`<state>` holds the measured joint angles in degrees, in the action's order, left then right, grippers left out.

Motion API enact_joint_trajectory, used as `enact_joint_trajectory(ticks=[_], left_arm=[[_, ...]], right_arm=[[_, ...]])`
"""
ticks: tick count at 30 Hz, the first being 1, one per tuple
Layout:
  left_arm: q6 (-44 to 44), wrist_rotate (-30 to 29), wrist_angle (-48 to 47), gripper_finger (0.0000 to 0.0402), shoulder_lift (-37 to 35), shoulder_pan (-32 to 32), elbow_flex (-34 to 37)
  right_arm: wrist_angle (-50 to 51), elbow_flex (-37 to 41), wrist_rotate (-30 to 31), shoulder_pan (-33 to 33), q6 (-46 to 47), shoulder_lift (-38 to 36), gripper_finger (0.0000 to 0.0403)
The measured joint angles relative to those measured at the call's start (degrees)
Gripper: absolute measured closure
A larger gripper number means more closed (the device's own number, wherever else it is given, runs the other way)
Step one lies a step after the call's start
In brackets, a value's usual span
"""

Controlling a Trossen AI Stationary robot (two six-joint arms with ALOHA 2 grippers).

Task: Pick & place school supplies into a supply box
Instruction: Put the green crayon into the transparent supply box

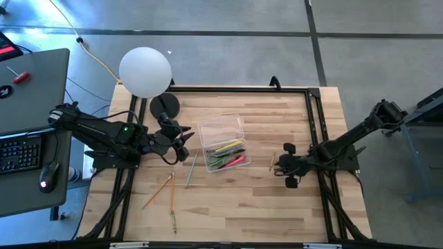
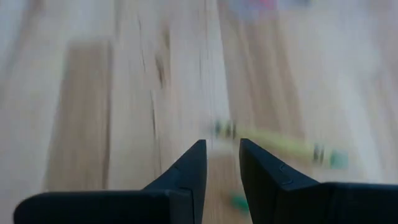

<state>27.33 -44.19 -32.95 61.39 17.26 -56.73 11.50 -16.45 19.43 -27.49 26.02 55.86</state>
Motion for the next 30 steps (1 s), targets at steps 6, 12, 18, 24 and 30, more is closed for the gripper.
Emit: enact_joint_trajectory(ticks=[6, 12, 18, 24, 30], left_arm=[[0.0, -0.27, 0.02, 0.0266, 0.0, 0.0, 0.0], [0.15, 0.12, 0.36, 0.0266, 0.0, 0.0, 0.0], [0.03, -0.34, 2.67, 0.0266, 0.0, 0.0, 0.0], [0.02, 0.23, 3.72, 0.0266, 0.0, 0.0, 0.0], [0.0, 1.65, 3.67, 0.0266, 0.0, 0.0, 0.0]], right_arm=[[-5.23, -0.02, 3.42, 0.11, -6.18, 0.02, 0.0329], [-14.02, -0.79, 1.65, 0.11, -7.42, 2.4, 0.0329], [-8.48, -10.38, 2.62, 0.11, -15.75, 11.59, 0.0329], [24.09, -27.09, -1.36, 0.13, -15.39, 19.74, 0.0329], [38.39, -35.05, -4.57, 0.12, -19.65, 24.73, 0.0329]])
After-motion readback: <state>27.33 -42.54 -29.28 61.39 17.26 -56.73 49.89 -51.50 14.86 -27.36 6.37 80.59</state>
